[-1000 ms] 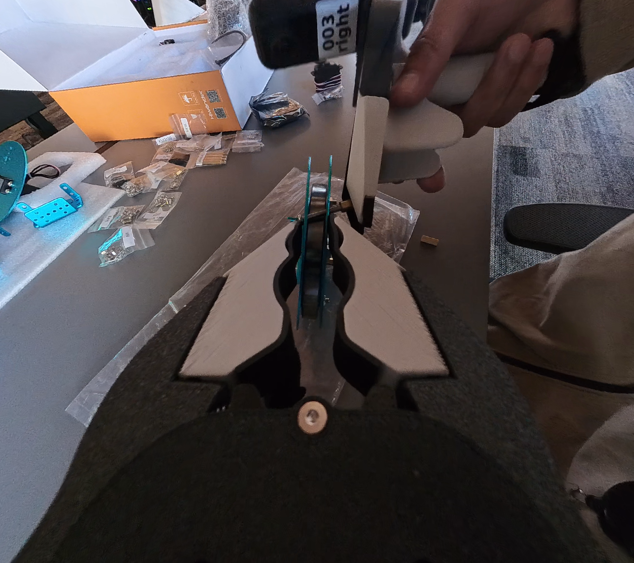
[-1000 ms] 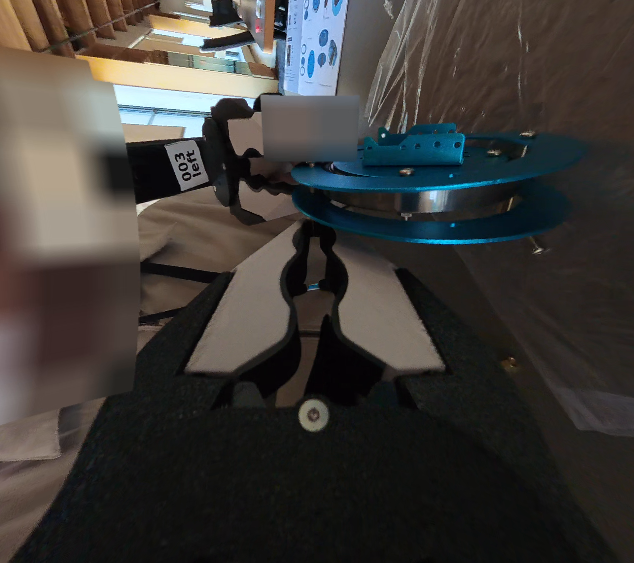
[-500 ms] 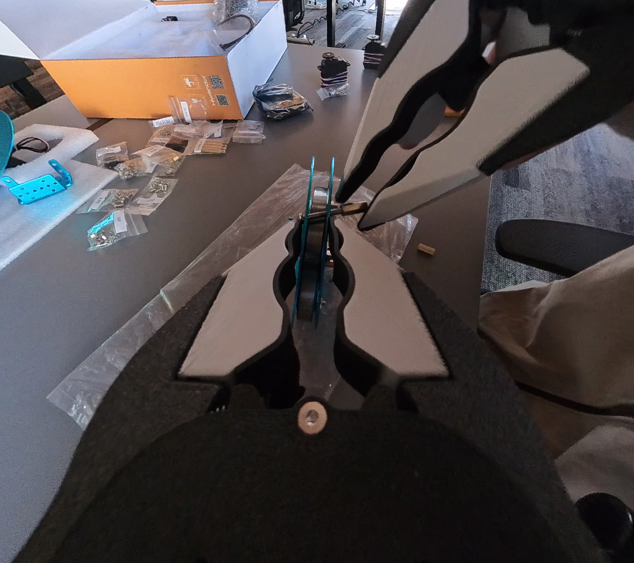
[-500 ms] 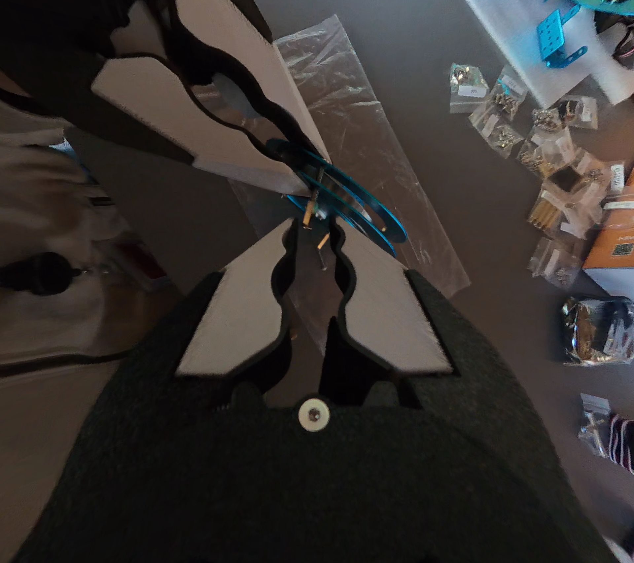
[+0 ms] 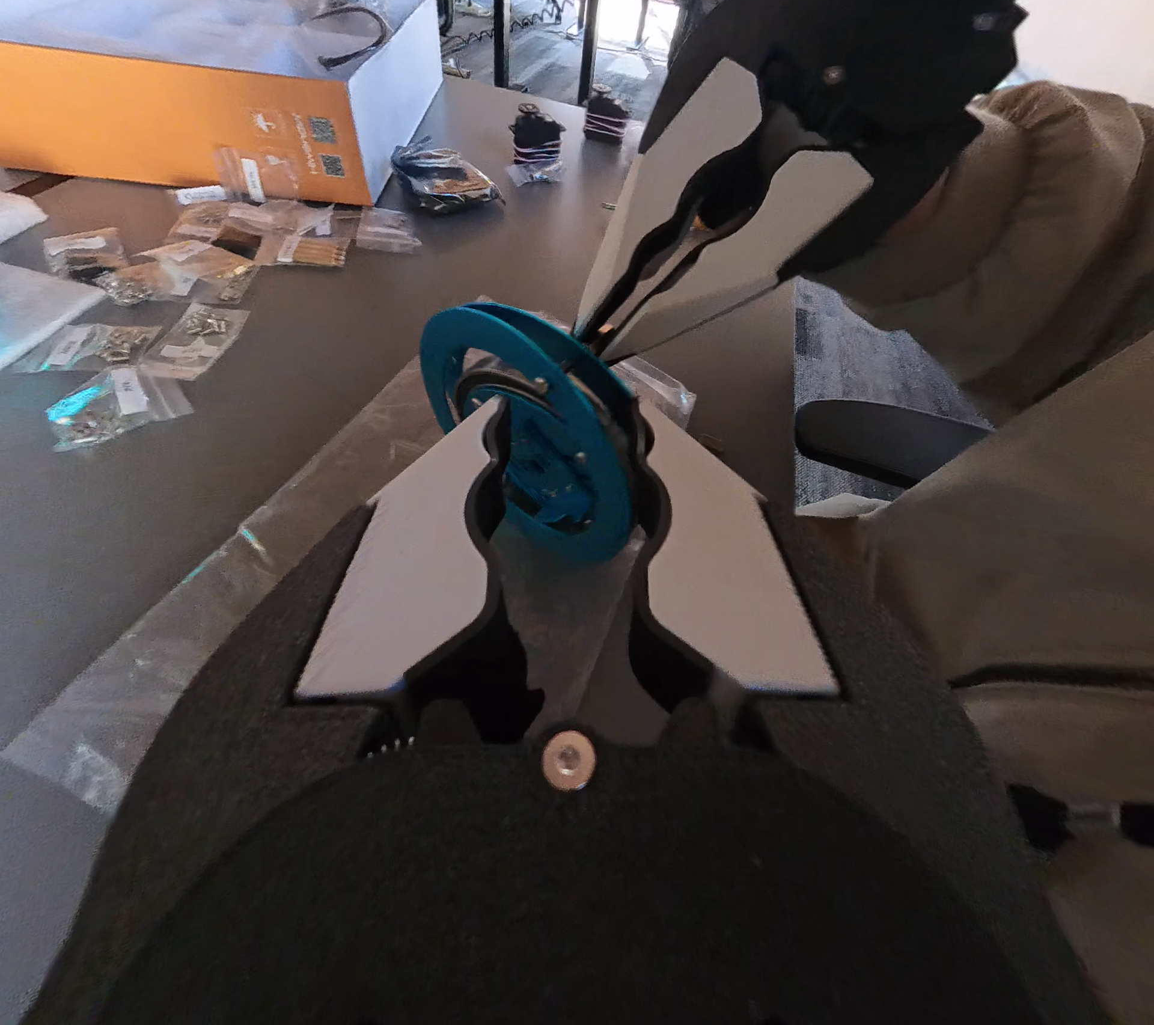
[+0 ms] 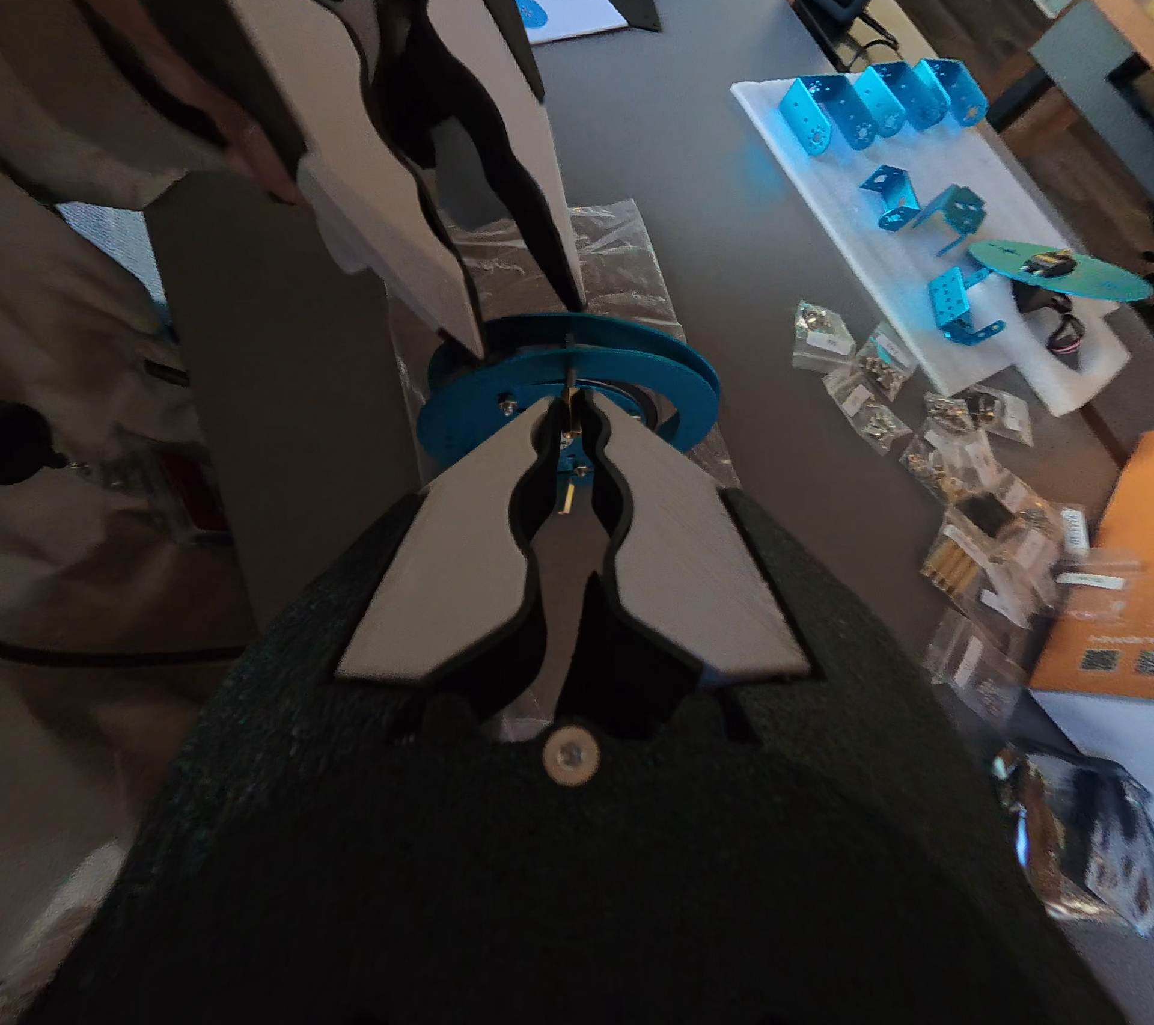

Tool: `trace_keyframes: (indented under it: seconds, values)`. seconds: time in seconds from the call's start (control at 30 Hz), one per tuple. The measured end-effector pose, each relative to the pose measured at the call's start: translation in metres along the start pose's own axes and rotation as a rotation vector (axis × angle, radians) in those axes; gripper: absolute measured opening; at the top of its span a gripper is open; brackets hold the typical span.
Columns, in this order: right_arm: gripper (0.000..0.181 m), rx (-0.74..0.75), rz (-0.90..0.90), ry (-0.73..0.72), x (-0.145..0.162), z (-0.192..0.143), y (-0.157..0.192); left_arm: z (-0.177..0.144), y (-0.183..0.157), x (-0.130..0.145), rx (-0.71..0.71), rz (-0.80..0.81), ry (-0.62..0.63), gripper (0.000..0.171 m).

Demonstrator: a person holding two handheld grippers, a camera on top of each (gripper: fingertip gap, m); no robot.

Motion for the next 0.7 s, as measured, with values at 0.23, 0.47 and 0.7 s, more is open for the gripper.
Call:
trace_keyframes:
  seconds: [0.23, 0.47, 0.7]
  values:
    - [0.005, -0.035, 0.036, -0.023, -0.001, 0.004, -0.003, -0.006, 0.017, -0.003, 0.034, -0.095, 0.015, 0.035]
    - [0.004, 0.039, -0.043, 0.019, -0.012, 0.013, 0.004, -0.008, 0.016, 0.002, 0.091, -0.285, 0.009, 0.024]
    - [0.004, 0.146, -0.134, 0.047, -0.022, 0.022, 0.017, -0.013, 0.018, 0.011, 0.024, -0.344, 0.044, 0.011]
Point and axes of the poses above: each gripper's, where its closed fingertips meet, z out along the fingers, x out of its underside, y = z × x across the jaws, the point moved 3 cm from there along -z, back along the fingers, and after that the axes turned 3 degrees about z, right-handed, at the moved point
